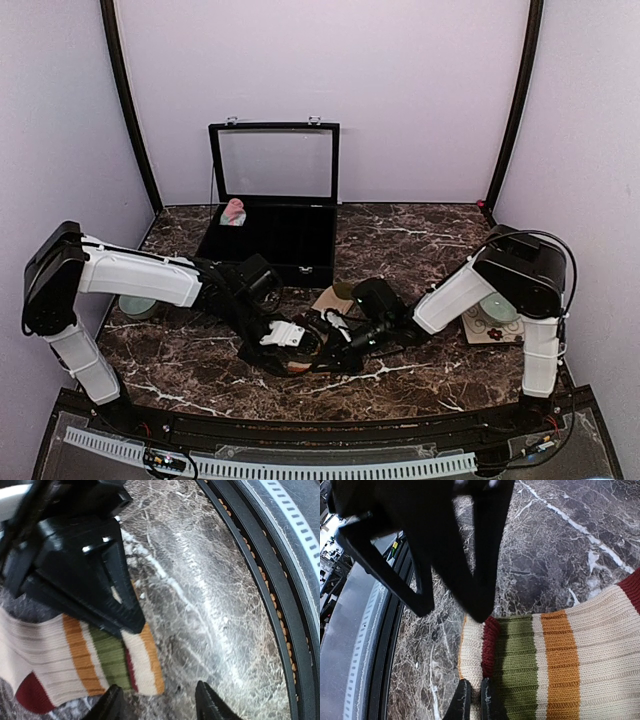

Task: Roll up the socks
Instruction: Roll the sock at the center of the board.

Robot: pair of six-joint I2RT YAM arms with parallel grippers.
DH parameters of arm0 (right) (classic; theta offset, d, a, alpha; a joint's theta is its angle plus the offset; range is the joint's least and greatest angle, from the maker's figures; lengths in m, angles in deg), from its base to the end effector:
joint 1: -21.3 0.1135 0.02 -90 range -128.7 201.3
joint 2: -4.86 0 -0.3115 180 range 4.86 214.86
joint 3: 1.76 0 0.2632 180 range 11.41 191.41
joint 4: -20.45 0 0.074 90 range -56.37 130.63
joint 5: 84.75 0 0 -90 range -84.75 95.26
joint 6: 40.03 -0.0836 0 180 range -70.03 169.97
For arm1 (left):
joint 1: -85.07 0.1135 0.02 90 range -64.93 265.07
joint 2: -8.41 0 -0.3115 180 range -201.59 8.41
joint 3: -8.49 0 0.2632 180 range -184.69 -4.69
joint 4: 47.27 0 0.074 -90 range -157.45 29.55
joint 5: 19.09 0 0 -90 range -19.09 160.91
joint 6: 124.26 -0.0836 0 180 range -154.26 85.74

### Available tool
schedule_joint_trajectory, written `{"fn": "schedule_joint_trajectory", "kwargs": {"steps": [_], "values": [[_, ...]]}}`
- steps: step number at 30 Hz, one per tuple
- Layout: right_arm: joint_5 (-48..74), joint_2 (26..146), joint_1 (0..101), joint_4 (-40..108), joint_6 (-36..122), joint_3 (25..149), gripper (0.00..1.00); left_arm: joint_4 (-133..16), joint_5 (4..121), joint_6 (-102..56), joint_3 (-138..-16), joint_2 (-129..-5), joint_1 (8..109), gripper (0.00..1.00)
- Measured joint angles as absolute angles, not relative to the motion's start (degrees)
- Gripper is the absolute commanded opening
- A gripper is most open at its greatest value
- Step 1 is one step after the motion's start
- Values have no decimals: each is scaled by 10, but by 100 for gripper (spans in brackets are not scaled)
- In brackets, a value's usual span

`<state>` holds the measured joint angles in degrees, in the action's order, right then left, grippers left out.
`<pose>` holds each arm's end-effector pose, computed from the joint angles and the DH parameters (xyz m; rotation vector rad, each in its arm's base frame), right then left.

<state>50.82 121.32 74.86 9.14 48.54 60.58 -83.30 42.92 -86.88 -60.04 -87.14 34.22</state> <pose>0.1957 0.3655 0.0891 -1.4556 1.9699 1.3835 0.1916 -0.2974 0.1722 2.1346 1.4862 -0.6374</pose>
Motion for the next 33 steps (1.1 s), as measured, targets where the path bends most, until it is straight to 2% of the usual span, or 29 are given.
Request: {"fn": "schedule_joint_trajectory", "kwargs": {"steps": [3, 12, 14, 17, 22, 23, 26, 27, 28, 33], "values": [[516, 1214, 745, 92, 479, 605, 0, -830, 438, -879, -610, -897, 327, 35], [537, 1225, 739, 93, 464, 611, 0, -820, 461, -883, -628, -930, 318, 33], [540, 1226, 738, 93, 462, 612, 0, -818, 464, -882, -629, -931, 317, 24], [541, 1226, 737, 93, 460, 612, 0, -816, 469, -878, -633, -937, 316, 1], [536, 1221, 737, 94, 441, 609, 2, -835, 470, -868, -657, -955, 316, 0], [532, 1218, 737, 94, 435, 606, 11, -842, 467, -865, -664, -961, 318, 0], [515, 1203, 737, 90, 416, 592, 49, -854, 453, -858, -680, -977, 325, 0], [513, 1195, 737, 85, 410, 585, 91, -859, 446, -854, -687, -983, 330, 0], [513, 1186, 738, 77, 403, 576, 98, -866, 436, -852, -694, -990, 335, 0], [480, 1134, 741, 44, 382, 532, 99, -929, 368, -849, -754, -1043, 361, 0]]}}
